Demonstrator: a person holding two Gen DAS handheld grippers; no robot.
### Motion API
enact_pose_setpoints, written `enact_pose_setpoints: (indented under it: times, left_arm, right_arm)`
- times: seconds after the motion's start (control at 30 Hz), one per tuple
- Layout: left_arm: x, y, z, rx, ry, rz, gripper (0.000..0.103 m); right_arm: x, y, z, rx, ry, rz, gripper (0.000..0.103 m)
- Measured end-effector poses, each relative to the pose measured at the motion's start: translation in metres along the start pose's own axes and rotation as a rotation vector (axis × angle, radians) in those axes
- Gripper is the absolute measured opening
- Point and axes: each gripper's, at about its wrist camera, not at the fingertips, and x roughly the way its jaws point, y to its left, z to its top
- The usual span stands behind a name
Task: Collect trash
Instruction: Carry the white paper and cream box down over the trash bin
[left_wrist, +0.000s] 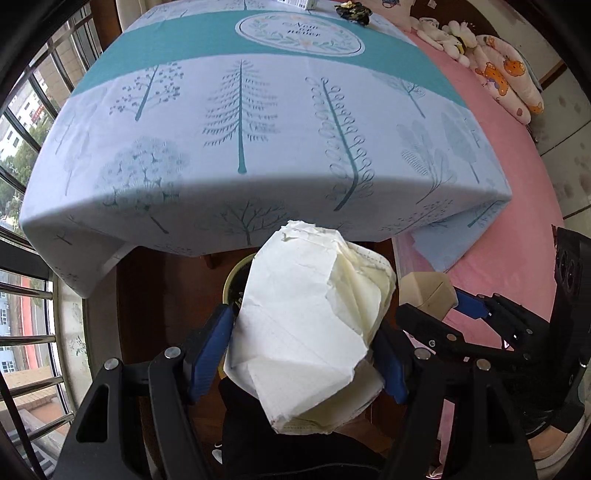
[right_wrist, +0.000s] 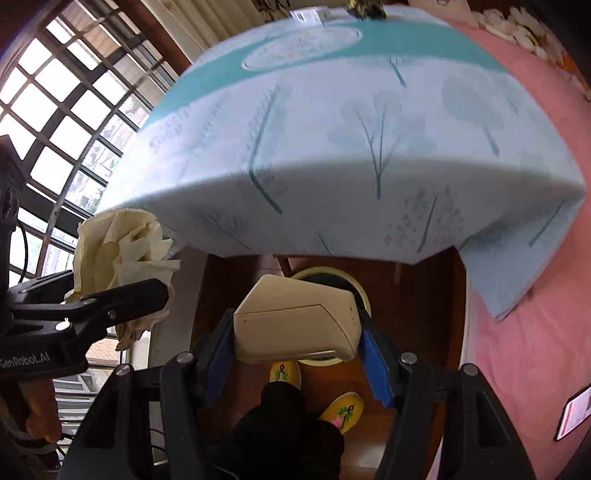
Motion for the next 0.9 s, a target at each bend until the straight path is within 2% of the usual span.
enact_pose_setpoints:
  times: [0.23, 0.57, 0.67, 0.73, 0.8, 0.9]
  left_arm:
    - [0.083, 0.017, -0.009, -0.01, 0.04, -0.022, 0.071]
    - [0.207, 0.026, -0.011, 0.034, 0.075, -0.043, 0.073]
    - [0.236, 0.03, -0.015, 0.044, 0.098, -0.02, 0.079]
    - [0.253, 0.034, -0.018, 0.037, 0.118, 0.002, 0.094]
    - [0.263, 0.039, -0.022, 0.032, 0.116, 0.016, 0.101]
    - [0.273, 0.049, -0.031, 0.031, 0.112, 0.028, 0.101]
  right_arm:
    - [0.071, -0.021, -0.013, 0.019, 0.077, -0.046, 0.062]
    - [0.17, -0.063, -0.034, 0.059, 0.129, -0.097, 0.062]
    - [0.196, -0.072, -0.042, 0.063, 0.145, -0.113, 0.062]
    - [0.21, -0.078, -0.04, 0.069, 0.153, -0.119, 0.062]
    - [0.223, -0.08, -0.041, 0.072, 0.165, -0.126, 0.062]
    - [0.236, -0.081, -0.043, 0.078, 0.172, -0.121, 0.062]
